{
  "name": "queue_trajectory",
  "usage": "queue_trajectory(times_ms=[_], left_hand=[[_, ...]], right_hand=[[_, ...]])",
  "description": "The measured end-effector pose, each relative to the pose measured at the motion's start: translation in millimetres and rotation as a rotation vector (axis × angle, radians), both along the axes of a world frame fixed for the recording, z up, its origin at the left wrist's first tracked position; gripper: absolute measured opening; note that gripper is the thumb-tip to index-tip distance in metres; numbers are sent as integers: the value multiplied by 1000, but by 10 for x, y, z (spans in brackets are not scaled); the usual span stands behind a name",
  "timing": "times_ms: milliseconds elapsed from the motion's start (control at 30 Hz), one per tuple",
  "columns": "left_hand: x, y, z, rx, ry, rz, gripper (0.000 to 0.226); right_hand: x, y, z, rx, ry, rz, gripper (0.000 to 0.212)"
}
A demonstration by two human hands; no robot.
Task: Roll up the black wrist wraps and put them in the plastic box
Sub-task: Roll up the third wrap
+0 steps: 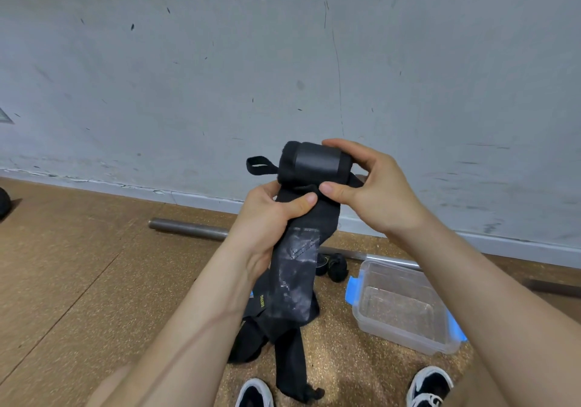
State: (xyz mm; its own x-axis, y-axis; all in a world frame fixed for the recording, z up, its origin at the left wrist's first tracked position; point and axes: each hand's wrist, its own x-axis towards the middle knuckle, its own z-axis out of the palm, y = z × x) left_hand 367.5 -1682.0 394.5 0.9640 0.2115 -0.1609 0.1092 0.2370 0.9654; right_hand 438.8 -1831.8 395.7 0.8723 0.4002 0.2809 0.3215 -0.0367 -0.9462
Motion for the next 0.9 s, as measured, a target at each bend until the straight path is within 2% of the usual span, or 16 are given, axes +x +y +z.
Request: queue_trajectory(times_ms=[200, 333, 433, 533, 667, 733, 833, 900], left_hand=[[-22, 4, 49, -44, -66, -46, 33], [-11, -15, 7, -13, -93, 52, 16], [-9, -20, -37, 46, -98, 62, 5], [-1, -20, -53, 118, -109, 43, 13], [24, -8, -76, 219, -106, 44, 25], [27, -7, -92, 274, -89, 32, 27], [44, -26, -114, 283, -64, 33, 29], [57, -42, -130, 264, -36, 45, 31]], right_hand=[[-19, 90, -47, -71, -188, -46, 59], [-36, 85, -10, -118, -257, 21, 60], [-31, 8, 65, 11, -34, 161, 43], [-30, -20, 99, 153, 185, 193, 27], [40, -82, 74, 69, 401, 210, 51], [48, -129, 70, 46, 527, 275, 50], [51, -148, 39, 17, 451, 279, 29], [51, -120, 24, -11, 318, 213, 28]])
